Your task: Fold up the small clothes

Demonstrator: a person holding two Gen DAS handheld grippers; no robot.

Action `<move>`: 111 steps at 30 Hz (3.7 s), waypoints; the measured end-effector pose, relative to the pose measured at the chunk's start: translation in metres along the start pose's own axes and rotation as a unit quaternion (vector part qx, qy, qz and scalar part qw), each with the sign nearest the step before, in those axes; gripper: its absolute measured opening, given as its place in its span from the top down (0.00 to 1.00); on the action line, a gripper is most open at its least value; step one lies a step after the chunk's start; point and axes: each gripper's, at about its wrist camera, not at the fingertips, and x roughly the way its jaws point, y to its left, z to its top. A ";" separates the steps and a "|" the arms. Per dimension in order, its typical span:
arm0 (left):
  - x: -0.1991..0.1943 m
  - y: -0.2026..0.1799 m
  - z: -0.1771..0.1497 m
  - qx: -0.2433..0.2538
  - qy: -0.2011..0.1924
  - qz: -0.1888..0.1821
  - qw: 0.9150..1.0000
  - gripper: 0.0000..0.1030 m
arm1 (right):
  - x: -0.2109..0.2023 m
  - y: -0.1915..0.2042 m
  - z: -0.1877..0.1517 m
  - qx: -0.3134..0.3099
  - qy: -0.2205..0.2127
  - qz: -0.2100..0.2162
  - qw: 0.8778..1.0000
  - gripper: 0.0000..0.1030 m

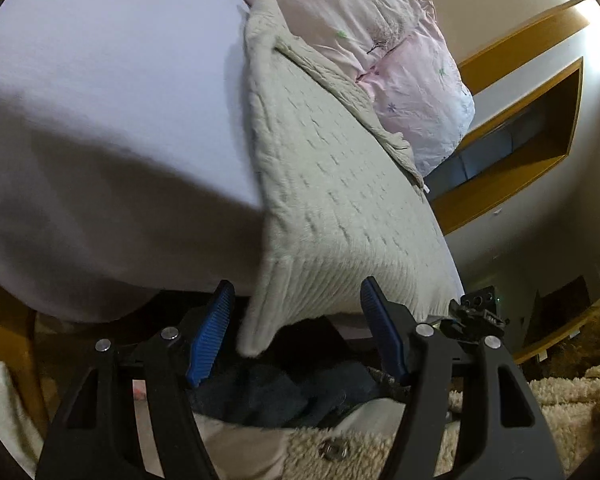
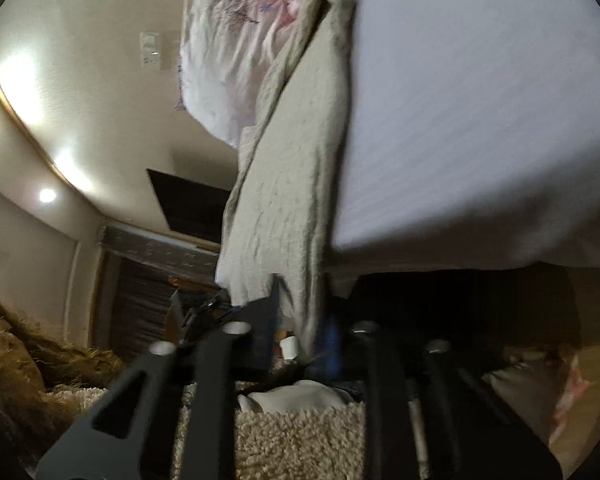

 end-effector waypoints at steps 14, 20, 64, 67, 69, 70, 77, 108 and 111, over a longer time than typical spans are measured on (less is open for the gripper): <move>-0.001 -0.120 0.190 0.104 -0.148 0.041 0.983 0.93 | 0.017 0.176 0.195 -0.224 -0.172 -0.026 0.959 0.93; 0.114 -0.084 0.298 0.044 -0.123 0.183 0.974 0.93 | 0.092 0.102 0.305 -0.091 -0.191 -0.170 0.962 0.93; 0.330 -0.223 0.251 -0.040 0.149 -0.213 0.965 0.79 | 0.003 0.041 0.325 -0.036 -0.281 -0.190 0.940 0.11; 0.341 -0.227 0.244 -0.041 0.162 -0.234 0.958 0.79 | -0.007 0.029 0.328 -0.006 -0.263 -0.172 0.949 0.11; 0.314 -0.223 0.250 0.002 0.124 -0.196 0.973 0.74 | -0.006 0.025 0.330 0.007 -0.241 -0.157 0.958 0.07; 0.300 -0.219 0.254 0.017 0.103 -0.169 0.980 0.66 | -0.002 0.023 0.331 0.013 -0.223 -0.153 0.963 0.05; 0.246 -0.174 0.252 0.078 0.014 0.066 0.995 0.27 | 0.050 0.012 0.333 0.025 -0.096 -0.213 0.972 0.05; 0.203 -0.114 0.199 0.105 -0.010 0.169 0.980 0.38 | 0.137 0.079 0.288 -0.129 -0.112 -0.272 0.947 0.56; 0.177 -0.125 0.183 0.154 -0.055 0.216 0.962 0.18 | 0.114 0.093 0.272 -0.126 -0.112 -0.229 0.959 0.55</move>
